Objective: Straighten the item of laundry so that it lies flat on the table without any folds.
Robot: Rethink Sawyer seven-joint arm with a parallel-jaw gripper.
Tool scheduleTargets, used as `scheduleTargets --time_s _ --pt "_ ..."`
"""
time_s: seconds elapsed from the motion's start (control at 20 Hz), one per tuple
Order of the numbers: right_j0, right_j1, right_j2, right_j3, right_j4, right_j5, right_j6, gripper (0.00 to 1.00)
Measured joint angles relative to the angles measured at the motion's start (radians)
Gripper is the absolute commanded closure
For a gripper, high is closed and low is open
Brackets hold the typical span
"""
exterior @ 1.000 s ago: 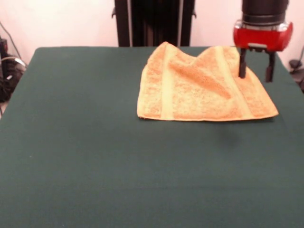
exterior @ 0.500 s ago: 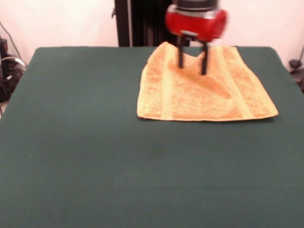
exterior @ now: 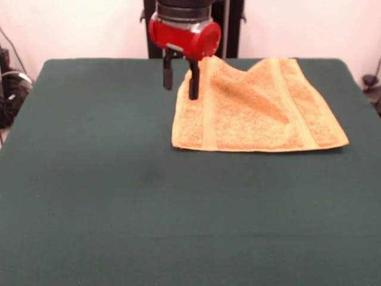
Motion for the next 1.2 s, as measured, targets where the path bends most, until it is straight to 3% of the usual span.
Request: scheduleTargets --time_s 0.4,1.2 --pt "0.013 0.092 0.001 -0.033 -0.09 -0.001 0.0 0.0" --pt "0.018 0.279 0.002 -0.081 -0.176 -0.055 0.0 0.0"
